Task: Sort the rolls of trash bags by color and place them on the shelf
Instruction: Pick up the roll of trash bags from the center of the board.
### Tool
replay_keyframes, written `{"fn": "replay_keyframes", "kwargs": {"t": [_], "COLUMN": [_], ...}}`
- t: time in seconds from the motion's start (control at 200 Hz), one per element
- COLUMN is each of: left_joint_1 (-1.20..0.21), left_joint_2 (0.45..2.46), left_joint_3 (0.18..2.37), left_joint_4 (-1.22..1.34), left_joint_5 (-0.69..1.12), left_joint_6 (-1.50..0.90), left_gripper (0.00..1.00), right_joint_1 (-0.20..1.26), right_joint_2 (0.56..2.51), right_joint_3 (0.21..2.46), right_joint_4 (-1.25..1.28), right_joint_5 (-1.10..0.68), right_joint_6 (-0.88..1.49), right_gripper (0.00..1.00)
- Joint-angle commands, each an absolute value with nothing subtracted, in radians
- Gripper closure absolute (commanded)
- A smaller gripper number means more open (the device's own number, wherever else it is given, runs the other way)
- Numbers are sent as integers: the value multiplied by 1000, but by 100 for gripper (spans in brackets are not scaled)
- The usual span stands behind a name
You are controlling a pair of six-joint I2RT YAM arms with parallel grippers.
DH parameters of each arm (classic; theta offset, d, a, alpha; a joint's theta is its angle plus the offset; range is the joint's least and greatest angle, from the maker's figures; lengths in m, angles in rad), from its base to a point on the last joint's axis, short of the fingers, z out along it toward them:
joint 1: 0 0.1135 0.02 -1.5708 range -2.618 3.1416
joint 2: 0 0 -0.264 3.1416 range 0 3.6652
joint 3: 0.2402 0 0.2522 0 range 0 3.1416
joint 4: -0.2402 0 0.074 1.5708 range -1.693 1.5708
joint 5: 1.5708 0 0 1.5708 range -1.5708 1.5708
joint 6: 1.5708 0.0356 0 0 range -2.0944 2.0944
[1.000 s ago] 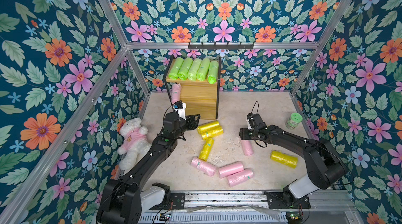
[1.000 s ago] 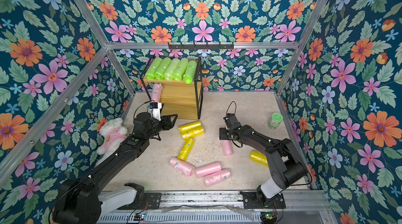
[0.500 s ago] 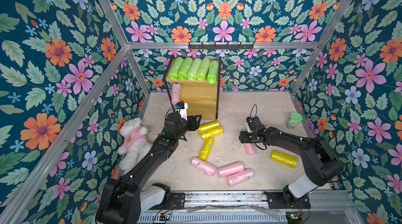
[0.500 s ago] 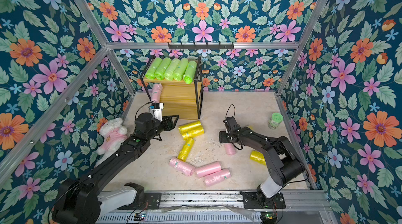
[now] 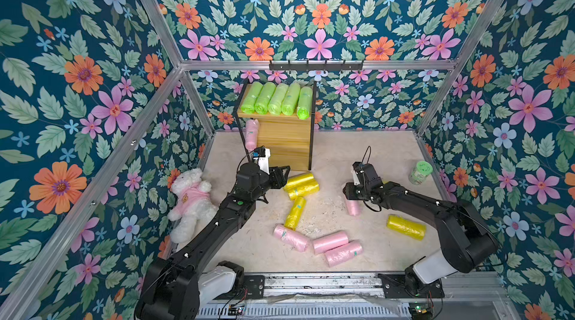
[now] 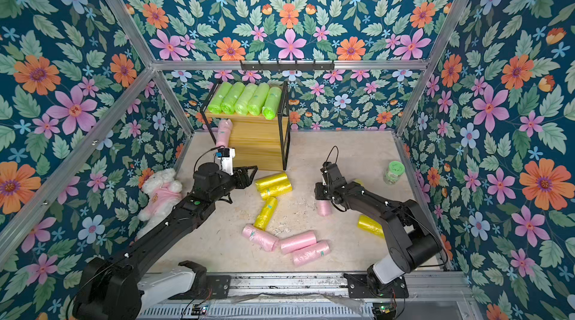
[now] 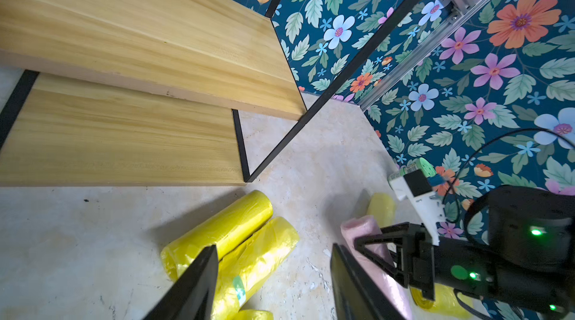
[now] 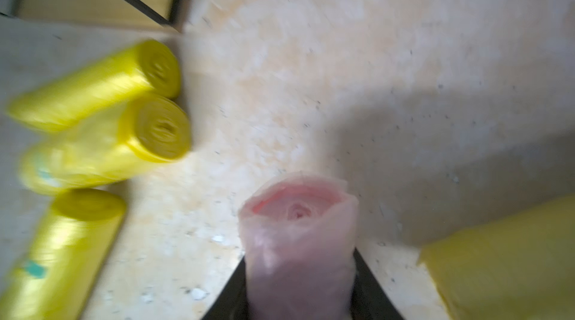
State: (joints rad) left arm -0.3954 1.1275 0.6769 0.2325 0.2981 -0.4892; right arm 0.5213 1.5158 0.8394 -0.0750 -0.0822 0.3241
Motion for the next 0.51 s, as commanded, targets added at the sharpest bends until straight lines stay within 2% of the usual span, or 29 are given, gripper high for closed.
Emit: {"fn": "replay_keyframes", "kwargs": {"t": [0.0,0.15,0.5], "left_joint_1": [-405,-443,-593], "left_joint_2": [1117,1106,1135], "left_joint_3": [668,641,538], "left_joint_4": [320,443,874], "left_joint_5": [339,385,384], "left_joint_6": [-523,-590,-819], "left_gripper": [36,35,22], "right_joint_1": [523,533,635], "right_joint_2": [1444,1345,1260], "right_joint_3": [823,778,711], "right_joint_4": [136,408,827], "right_joint_5": [-186,-244,-75], "right_joint_6": [464,691,975], "right_gripper": [63,64,63]}}
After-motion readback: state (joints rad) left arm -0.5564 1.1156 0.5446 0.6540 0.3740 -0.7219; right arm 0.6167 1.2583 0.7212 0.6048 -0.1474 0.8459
